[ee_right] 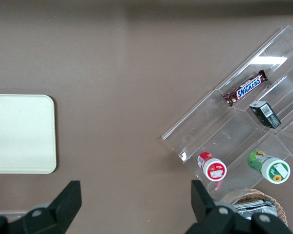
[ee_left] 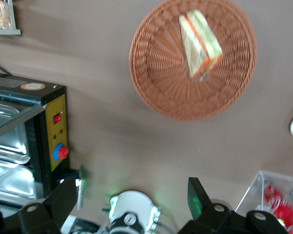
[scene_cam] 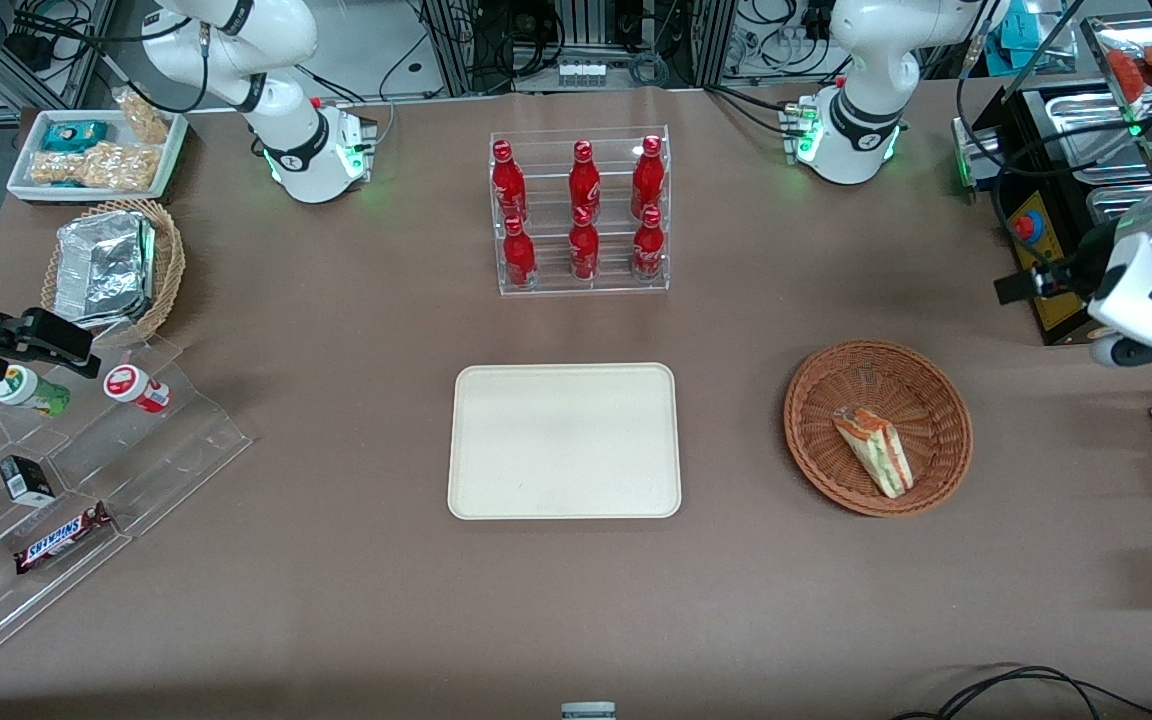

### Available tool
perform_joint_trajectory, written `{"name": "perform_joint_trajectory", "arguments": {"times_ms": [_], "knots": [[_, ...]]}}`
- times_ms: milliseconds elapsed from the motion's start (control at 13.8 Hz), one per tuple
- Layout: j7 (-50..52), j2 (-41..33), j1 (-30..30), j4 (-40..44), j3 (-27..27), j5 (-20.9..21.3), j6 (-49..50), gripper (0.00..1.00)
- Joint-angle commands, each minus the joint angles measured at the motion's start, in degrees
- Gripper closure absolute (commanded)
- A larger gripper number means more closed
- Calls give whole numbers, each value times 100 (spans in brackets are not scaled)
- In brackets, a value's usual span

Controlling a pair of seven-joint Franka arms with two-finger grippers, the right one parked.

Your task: Place sandwich from basket to tray

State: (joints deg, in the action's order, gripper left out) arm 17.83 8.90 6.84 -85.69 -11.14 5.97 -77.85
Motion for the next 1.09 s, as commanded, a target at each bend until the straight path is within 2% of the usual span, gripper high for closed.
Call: {"name": "perform_joint_trajectory", "arguments": {"times_ms": [0, 217, 579, 796, 1013], "knots": [[544, 7, -8, -893, -11, 54, -1183, 0], [1309, 6, -43, -1948, -11, 80, -2766, 0], [1678, 287, -34, -3347, -11, 63, -5359, 0], [2618, 700, -104, -3270, -28, 63, -5890, 0], [2814, 1008, -148, -3252, -28, 63, -6260, 0]]}}
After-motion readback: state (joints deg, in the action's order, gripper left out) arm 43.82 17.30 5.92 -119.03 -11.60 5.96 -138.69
